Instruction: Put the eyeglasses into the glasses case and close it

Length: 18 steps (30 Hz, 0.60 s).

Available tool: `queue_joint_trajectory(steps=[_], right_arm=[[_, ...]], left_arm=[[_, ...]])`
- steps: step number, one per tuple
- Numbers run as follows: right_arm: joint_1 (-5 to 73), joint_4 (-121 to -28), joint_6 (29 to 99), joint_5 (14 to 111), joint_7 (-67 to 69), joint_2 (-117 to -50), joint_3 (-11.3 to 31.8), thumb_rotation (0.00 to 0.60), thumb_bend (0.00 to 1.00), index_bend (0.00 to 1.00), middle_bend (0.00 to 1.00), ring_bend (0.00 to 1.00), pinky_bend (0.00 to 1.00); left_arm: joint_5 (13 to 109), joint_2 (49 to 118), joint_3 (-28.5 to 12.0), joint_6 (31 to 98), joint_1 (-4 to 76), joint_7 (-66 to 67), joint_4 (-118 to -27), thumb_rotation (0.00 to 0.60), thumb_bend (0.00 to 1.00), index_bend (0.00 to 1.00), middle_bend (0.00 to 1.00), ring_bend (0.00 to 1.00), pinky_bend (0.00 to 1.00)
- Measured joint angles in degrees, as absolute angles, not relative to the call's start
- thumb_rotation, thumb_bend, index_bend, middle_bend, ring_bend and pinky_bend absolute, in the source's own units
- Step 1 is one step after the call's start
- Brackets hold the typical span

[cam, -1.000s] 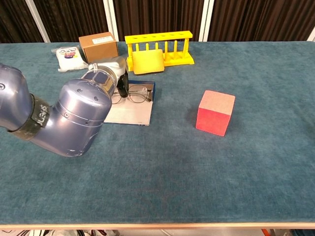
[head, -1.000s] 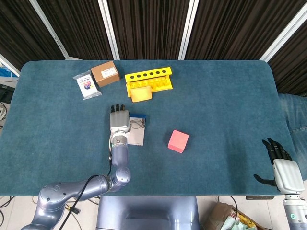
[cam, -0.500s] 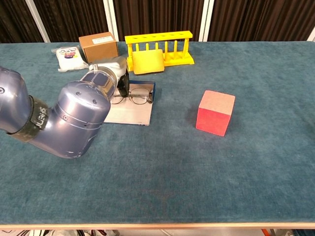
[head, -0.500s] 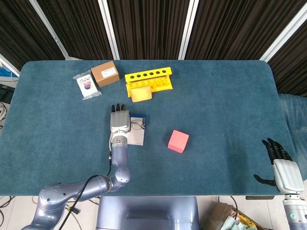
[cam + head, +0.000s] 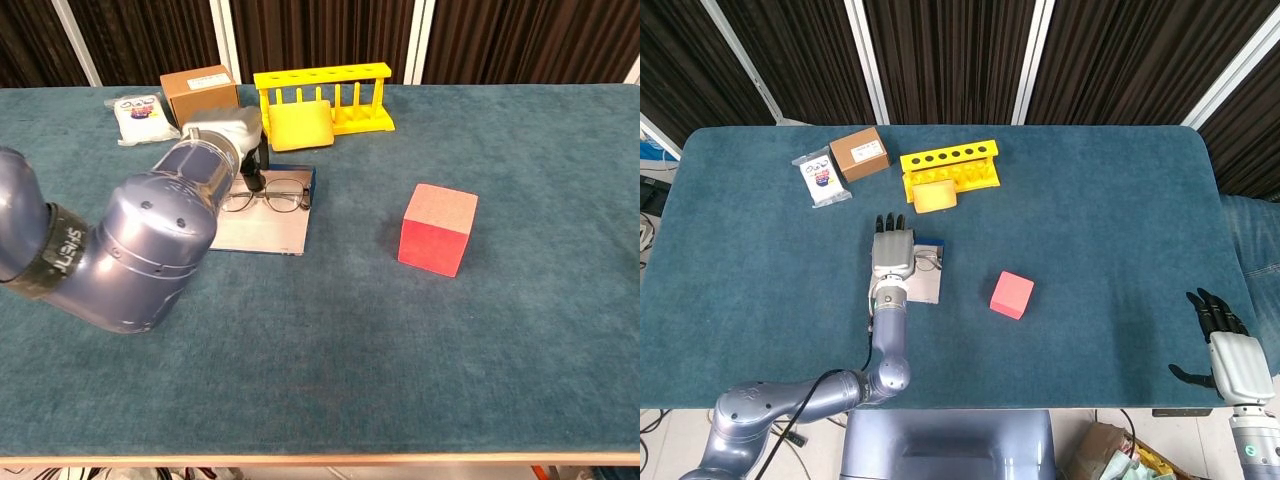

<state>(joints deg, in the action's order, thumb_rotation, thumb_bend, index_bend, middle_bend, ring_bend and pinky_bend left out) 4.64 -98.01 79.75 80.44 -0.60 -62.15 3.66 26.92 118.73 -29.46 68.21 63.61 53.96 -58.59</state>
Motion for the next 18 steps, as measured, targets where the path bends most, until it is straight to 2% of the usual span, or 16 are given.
queue_joint_trajectory(steps=[5, 6, 8, 10, 11, 13, 16, 18], right_arm=[[4.62, -98.12, 79.78, 80.33, -0.79, -62.2, 3.66, 0.6, 0.0, 0.0, 0.0, 0.0, 0.18], [4.62, -98.14, 79.78, 80.3, -0.82, -62.2, 3.67, 0.6, 0.0, 0.0, 0.0, 0.0, 0.18], [4.61, -98.17, 79.76, 80.23, -0.88, -62.21, 3.67, 0.6, 0.0, 0.0, 0.0, 0.0, 0.18], [4.59, -98.23, 79.76, 80.12, -0.9, -62.2, 3.69, 0.6, 0.0, 0.0, 0.0, 0.0, 0.18], [4.58, -98.26, 79.76, 80.06, -0.89, -62.21, 3.71, 0.6, 0.0, 0.0, 0.0, 0.0, 0.18], [4.56, -98.34, 79.81, 79.92, -0.83, -62.24, 3.78, 0.6, 0.0, 0.0, 0.0, 0.0, 0.18], [4.57, -98.38, 79.74, 79.8, -0.9, -62.21, 3.79, 0.6, 0.0, 0.0, 0.0, 0.0, 0.18], [4.62, -98.34, 79.67, 80.12, -0.78, -62.16, 3.71, 0.6, 0.0, 0.0, 0.0, 0.0, 0.18]], left_arm=[[30.55, 115.06, -27.3, 71.91, 60.89, 53.7, -66.89, 0.6, 0.43, 0.3, 0.12, 0.0, 0.02], [31.1, 114.39, -26.81, 72.2, 60.33, 53.63, -68.34, 0.6, 0.43, 0.28, 0.14, 0.02, 0.07], [32.11, 112.88, -25.63, 72.65, 59.03, 53.44, -71.57, 0.6, 0.43, 0.23, 0.2, 0.1, 0.24], [32.85, 111.37, -24.44, 72.78, 57.77, 53.21, -74.71, 0.6, 0.44, 0.16, 0.28, 0.26, 0.45], [33.09, 110.74, -23.99, 72.76, 57.23, 53.05, -76.03, 0.6, 0.45, 0.14, 0.32, 0.33, 0.51], [33.45, 109.34, -23.08, 72.54, 55.95, 52.39, -79.07, 0.6, 0.47, 0.08, 0.46, 0.54, 0.65], [33.03, 107.25, -22.24, 71.31, 54.04, 50.8, -83.73, 0.6, 0.51, 0.01, 0.66, 0.72, 0.73], [31.25, 106.04, -22.09, 69.57, 52.85, 49.42, -86.86, 0.6, 0.52, 0.0, 0.72, 0.76, 0.75]])
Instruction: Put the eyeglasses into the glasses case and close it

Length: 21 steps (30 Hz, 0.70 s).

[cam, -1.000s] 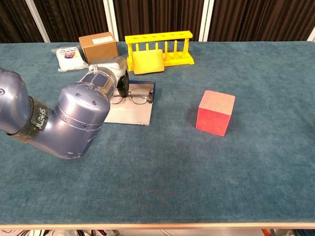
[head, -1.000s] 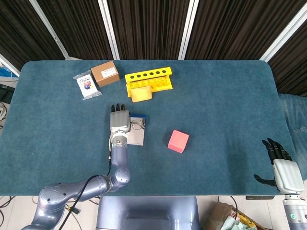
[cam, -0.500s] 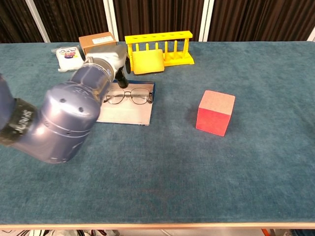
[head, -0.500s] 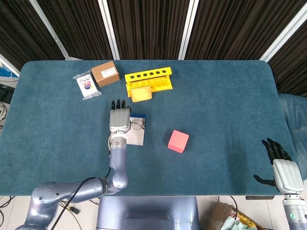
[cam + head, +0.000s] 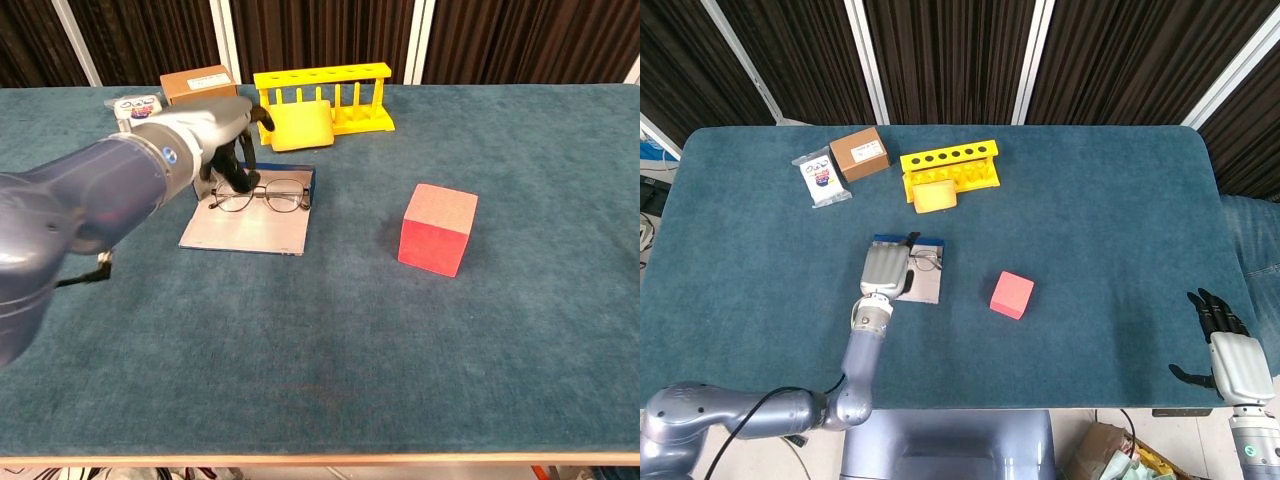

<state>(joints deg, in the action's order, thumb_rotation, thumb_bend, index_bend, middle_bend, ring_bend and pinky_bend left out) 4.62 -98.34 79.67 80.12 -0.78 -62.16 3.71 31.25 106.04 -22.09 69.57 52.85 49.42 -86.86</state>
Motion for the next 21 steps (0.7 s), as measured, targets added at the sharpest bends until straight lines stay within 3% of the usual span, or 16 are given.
queue_joint_trajectory(steps=[7, 21], right_arm=[[4.58, -98.25, 79.75, 80.13, -0.38, -62.06, 3.75, 0.6, 0.0, 0.0, 0.0, 0.0, 0.18], [4.63, -98.43, 79.51, 79.74, -0.51, -62.0, 3.81, 0.6, 0.0, 0.0, 0.0, 0.0, 0.18]], left_arm=[[21.61, 99.92, -20.71, 62.9, 50.51, 46.9, -94.85, 0.6, 0.53, 0.0, 0.78, 0.81, 0.79], [26.59, 103.98, -17.32, 67.84, 50.96, 44.89, -89.67, 0.6, 0.55, 0.0, 0.78, 0.81, 0.8]])
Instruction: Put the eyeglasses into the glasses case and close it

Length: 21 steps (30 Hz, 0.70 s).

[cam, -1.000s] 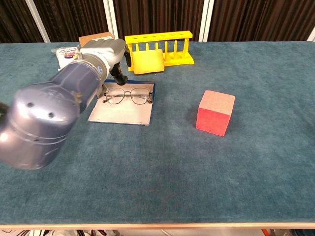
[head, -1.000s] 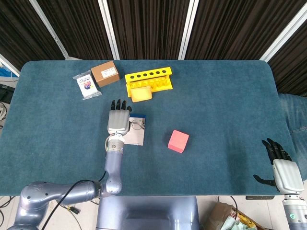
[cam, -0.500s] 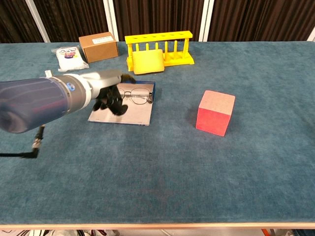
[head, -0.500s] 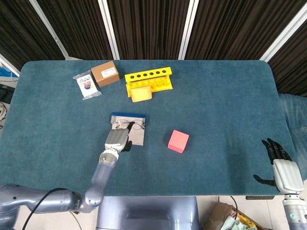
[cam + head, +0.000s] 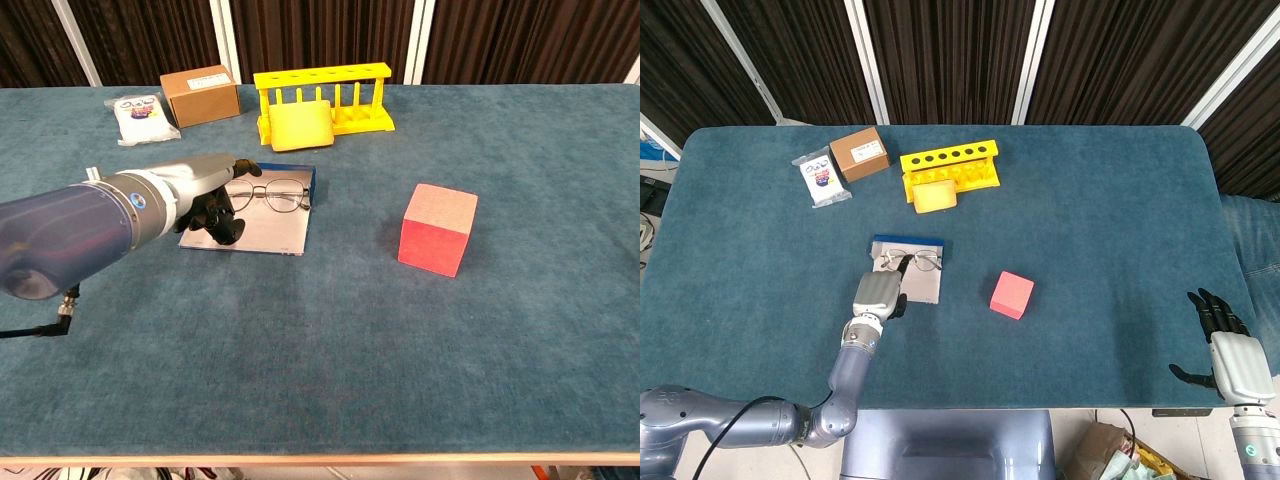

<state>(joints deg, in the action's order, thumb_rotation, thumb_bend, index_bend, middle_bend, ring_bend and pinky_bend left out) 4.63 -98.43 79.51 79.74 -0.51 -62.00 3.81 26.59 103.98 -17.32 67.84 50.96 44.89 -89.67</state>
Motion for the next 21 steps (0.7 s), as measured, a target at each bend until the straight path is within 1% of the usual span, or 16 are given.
queue_joint_trajectory(steps=[12, 21], right_arm=[[4.65, -98.51, 79.36, 79.49, -0.59, -61.99, 3.84, 0.6, 0.0, 0.0, 0.0, 0.0, 0.18], [4.64, -98.59, 79.36, 79.29, -0.69, -61.99, 3.91, 0.6, 0.0, 0.0, 0.0, 0.0, 0.18]], left_arm=[[23.55, 105.31, -18.66, 67.03, 52.33, 45.52, -86.68, 0.6, 0.55, 0.0, 0.78, 0.81, 0.8], [22.54, 106.12, -18.44, 66.18, 52.8, 45.73, -84.91, 0.6, 0.55, 0.0, 0.78, 0.81, 0.8]])
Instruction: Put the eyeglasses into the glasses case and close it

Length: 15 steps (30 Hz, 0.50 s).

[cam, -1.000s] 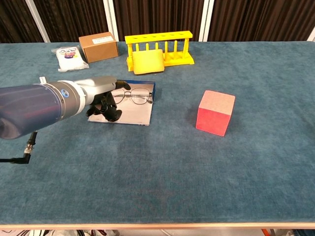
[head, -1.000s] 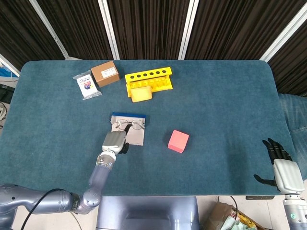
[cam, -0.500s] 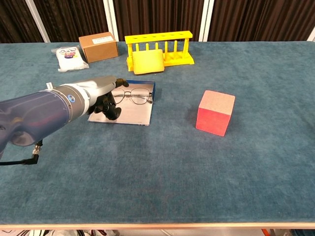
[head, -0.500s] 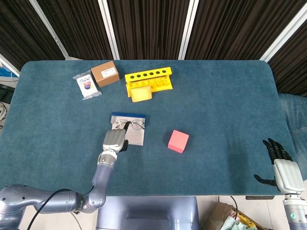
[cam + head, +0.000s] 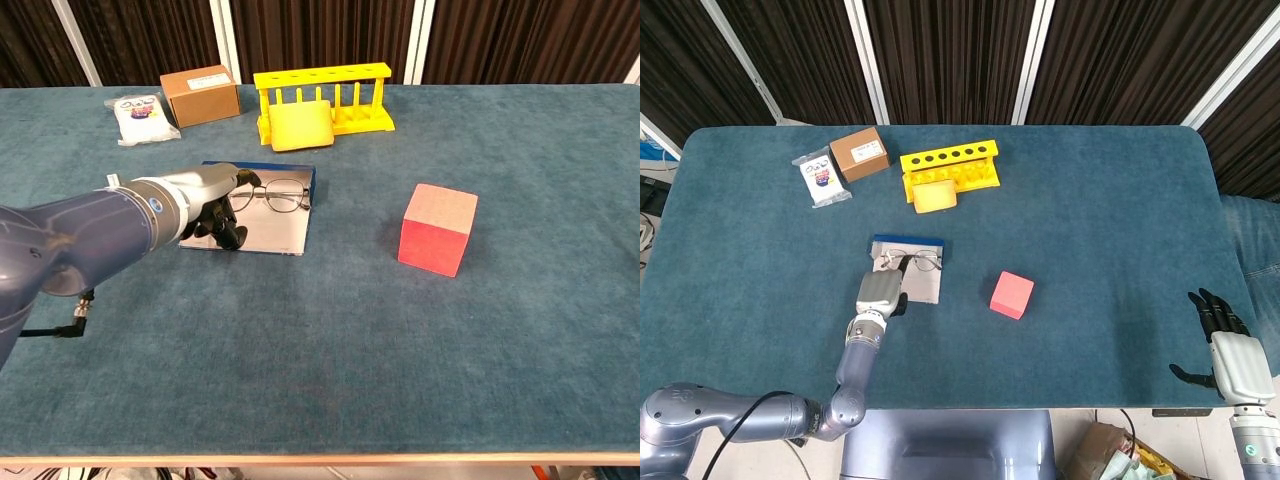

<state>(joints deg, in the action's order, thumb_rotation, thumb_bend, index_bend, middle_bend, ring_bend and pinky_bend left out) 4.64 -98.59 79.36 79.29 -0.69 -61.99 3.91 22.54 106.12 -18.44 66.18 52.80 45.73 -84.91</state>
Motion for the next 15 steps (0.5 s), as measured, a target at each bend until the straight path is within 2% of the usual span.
queue_joint_trajectory(steps=[15], right_arm=[[4.64, -98.67, 79.35, 79.08, -0.83, -62.03, 3.98, 0.6, 0.0, 0.0, 0.0, 0.0, 0.18]], left_arm=[[22.38, 107.35, -18.21, 65.73, 53.43, 45.82, -82.84, 0.6, 0.55, 0.0, 0.78, 0.81, 0.8]])
